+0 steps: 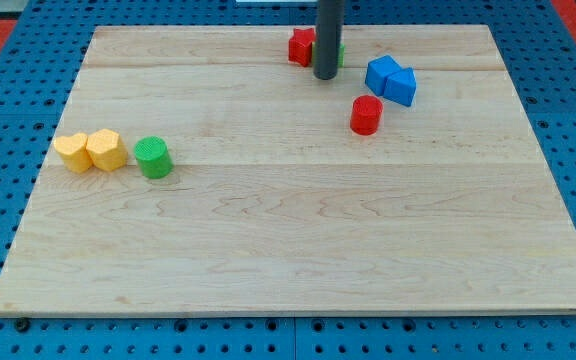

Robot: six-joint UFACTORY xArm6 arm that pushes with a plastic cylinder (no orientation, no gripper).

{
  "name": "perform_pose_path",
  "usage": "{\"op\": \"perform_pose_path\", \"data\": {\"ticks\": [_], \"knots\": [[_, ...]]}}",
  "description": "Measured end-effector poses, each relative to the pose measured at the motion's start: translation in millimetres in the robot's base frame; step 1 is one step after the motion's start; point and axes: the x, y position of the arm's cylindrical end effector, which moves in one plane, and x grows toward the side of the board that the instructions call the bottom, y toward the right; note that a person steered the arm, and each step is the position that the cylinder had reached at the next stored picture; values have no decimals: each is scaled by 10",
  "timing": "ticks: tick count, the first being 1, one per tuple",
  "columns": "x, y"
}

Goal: Slide the green circle slightly upwards

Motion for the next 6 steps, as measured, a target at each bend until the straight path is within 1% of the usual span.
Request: {"op": "perform_pose_path", "data": {"ticks": [1,2,3,4,5,6], "knots": [[456,-498],[1212,-873],[2210,-1005],[2093,-1831],[1583,-1972],[1205,-1829]]}}
